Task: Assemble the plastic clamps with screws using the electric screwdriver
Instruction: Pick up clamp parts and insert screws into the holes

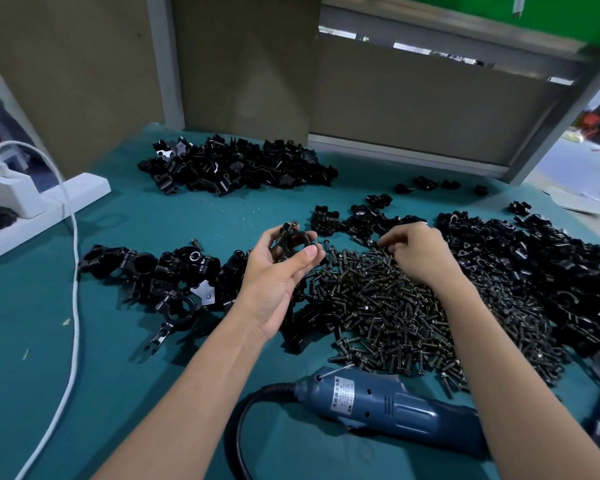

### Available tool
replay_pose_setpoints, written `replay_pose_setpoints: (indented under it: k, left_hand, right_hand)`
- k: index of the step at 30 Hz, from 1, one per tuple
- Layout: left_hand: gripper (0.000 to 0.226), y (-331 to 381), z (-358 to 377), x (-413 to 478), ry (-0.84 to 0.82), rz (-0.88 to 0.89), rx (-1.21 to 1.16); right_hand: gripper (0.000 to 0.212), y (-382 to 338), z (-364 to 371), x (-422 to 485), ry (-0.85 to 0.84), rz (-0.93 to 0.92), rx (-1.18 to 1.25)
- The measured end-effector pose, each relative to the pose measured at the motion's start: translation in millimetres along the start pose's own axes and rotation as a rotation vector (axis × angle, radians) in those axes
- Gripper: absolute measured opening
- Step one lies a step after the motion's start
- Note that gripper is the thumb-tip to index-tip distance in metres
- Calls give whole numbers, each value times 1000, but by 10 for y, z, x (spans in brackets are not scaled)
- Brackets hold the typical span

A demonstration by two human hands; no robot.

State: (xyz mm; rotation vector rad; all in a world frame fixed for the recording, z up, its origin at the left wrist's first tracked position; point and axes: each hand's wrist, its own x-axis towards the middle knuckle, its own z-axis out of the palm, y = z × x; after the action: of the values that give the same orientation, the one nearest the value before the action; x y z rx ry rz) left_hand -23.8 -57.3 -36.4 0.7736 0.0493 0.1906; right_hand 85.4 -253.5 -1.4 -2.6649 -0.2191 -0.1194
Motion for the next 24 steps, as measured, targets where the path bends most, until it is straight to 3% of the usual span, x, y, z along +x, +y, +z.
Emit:
replay_pose_setpoints:
  k: [5,10,15,19,24]
  left_hand:
    - [40,4,-5,-3,-7,5,-2]
    - [44,-5,-10,8,-11,9,-1]
    - [45,-7,-10,11,-11,7,-5]
    - [44,-2,-4,7,-7,11,-7]
    - [38,-5,-4,3,2,3,-8]
  right_hand:
    - [38,-87,150,168,-62,-124,-94]
    - [38,-197,328,273,-236,-172,-232]
    - [18,-127,295,311,-242,-158,-175]
    - [13,-62,155,310,-258,-163,-49]
    - [14,-7,8,239,-308,-49,495]
